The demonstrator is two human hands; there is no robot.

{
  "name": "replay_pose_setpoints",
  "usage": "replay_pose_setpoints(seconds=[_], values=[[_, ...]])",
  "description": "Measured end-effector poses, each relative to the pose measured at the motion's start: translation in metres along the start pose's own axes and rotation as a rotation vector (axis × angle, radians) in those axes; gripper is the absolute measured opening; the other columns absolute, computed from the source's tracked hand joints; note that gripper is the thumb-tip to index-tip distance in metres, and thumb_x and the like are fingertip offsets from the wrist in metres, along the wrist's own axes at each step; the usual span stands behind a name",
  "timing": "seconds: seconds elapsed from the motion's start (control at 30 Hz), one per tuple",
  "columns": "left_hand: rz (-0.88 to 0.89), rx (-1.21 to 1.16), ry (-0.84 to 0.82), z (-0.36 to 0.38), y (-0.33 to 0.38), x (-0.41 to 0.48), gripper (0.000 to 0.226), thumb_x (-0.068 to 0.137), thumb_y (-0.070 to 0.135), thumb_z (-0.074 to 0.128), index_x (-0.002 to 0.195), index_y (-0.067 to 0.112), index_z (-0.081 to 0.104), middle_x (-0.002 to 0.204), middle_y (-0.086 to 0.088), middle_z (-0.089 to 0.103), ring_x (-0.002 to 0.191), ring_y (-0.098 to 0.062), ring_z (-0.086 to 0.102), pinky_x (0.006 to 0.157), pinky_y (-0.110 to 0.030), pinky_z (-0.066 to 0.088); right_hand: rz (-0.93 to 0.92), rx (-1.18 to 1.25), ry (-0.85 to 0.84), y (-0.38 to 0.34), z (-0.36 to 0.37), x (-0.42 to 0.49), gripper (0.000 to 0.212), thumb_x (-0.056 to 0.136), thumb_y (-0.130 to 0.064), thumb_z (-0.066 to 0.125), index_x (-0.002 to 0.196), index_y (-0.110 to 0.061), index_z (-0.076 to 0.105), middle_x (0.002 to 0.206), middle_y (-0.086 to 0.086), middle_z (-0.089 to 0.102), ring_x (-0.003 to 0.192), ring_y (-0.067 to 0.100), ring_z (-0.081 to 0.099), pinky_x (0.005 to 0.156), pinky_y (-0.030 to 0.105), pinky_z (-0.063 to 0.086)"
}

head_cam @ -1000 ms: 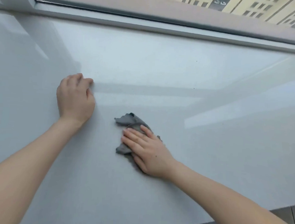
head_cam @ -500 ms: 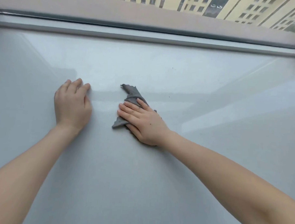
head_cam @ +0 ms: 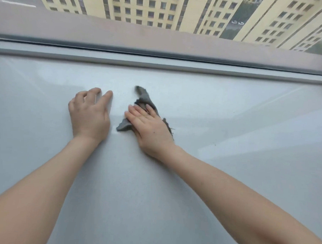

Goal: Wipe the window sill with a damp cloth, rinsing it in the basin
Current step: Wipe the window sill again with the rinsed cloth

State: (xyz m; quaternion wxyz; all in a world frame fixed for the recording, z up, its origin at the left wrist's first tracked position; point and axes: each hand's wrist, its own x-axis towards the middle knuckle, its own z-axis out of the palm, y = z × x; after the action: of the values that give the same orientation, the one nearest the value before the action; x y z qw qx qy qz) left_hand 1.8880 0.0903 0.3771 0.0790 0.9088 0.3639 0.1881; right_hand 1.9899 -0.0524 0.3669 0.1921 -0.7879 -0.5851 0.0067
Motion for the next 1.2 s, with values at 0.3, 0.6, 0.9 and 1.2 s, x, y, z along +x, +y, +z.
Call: replay_pose_setpoints(seconds=[0.3,0.6,0.9,1.2], values=[[-0.004,0.037,-0.03,0.0,0.001,-0.002,0.044,0.077,0.005,0.043,0.117,0.017,0.058,0.12,-0.012,0.056,0.105,-0.038,0.044,0.088,-0.052,0.034,0.467,0.021,0.065,0.15,-0.065,-0.003,0.04,0.093,-0.004,0.042,0.132,-0.003,0.048,0.141,0.012,0.047,0.135,0.023,0.039,0.116,0.03,0.014],[-0.051,0.041,-0.016,0.002,0.006,0.0,0.04,0.076,0.009,0.042,0.112,0.012,0.058,0.116,-0.011,0.059,0.102,-0.03,0.041,0.088,-0.045,0.032,-0.053,0.189,-0.181,0.035,-0.015,0.08,0.037,0.088,0.001,0.047,0.124,0.002,0.053,0.129,0.016,0.057,0.124,0.028,0.05,0.11,0.027,0.021],[-0.061,-0.005,0.007,0.003,0.003,-0.002,0.041,0.073,0.006,0.041,0.11,0.006,0.059,0.118,-0.011,0.061,0.1,-0.033,0.049,0.088,-0.045,0.037,-0.195,0.181,-0.316,0.096,-0.037,0.118,0.036,0.096,-0.016,0.038,0.128,-0.009,0.052,0.131,0.006,0.056,0.125,0.023,0.048,0.101,0.021,0.03],[-0.067,0.04,-0.004,0.001,0.007,-0.001,0.039,0.07,-0.001,0.044,0.106,0.004,0.058,0.114,-0.013,0.062,0.097,-0.037,0.052,0.085,-0.048,0.039,0.584,0.065,0.062,0.155,-0.079,0.015,0.044,0.09,-0.021,0.037,0.131,-0.011,0.05,0.136,0.007,0.052,0.129,0.026,0.044,0.101,0.027,0.031]])
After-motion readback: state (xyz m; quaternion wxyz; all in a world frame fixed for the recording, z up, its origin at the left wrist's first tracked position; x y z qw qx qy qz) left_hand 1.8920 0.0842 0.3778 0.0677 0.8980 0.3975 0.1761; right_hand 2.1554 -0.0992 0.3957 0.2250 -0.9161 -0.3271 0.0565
